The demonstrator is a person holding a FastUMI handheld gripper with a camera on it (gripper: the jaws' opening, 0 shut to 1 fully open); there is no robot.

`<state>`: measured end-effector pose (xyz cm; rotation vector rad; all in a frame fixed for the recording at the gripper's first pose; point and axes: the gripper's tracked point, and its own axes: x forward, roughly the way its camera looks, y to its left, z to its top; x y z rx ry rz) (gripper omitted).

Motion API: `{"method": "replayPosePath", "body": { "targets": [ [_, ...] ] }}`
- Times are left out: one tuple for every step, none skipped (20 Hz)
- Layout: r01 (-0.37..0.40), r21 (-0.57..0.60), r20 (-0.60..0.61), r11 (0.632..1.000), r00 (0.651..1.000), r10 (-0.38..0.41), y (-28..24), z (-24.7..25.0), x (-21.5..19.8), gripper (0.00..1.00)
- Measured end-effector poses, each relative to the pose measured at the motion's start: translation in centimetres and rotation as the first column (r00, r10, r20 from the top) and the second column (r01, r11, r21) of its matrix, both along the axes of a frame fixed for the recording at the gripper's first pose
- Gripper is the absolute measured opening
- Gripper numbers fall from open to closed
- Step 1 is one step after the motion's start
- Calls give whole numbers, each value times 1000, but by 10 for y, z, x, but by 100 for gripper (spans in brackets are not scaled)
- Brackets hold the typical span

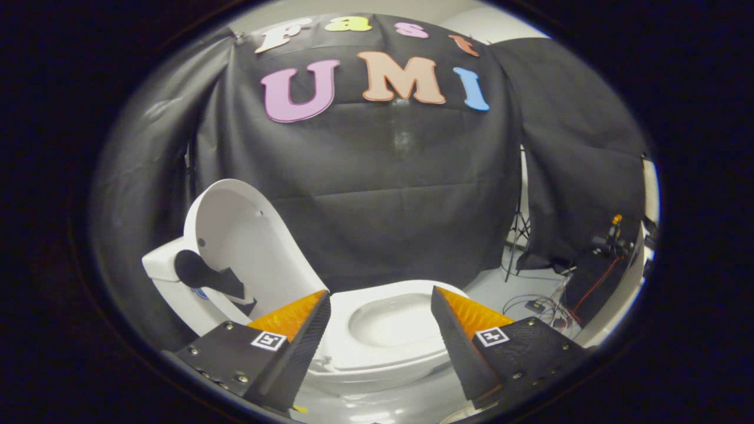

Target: Open the toilet lid.

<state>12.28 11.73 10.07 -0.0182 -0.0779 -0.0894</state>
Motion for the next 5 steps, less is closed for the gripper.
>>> {"method": "replayPosePath", "body": {
  "targets": [
    [-7,-28,-13,1000,1000,7,-14,3,0,100],
    [-11,-51,-18,999,1000,10,-29,11,1,100],
    [-9,-69,-18,998,1000,8,-46,20,1,100],
    [-8,-85,-12,996,1000,7,-62,29,1,100],
    [-10,-100,-3,995,1000,10,-80,39,2,100]
  ]
}}
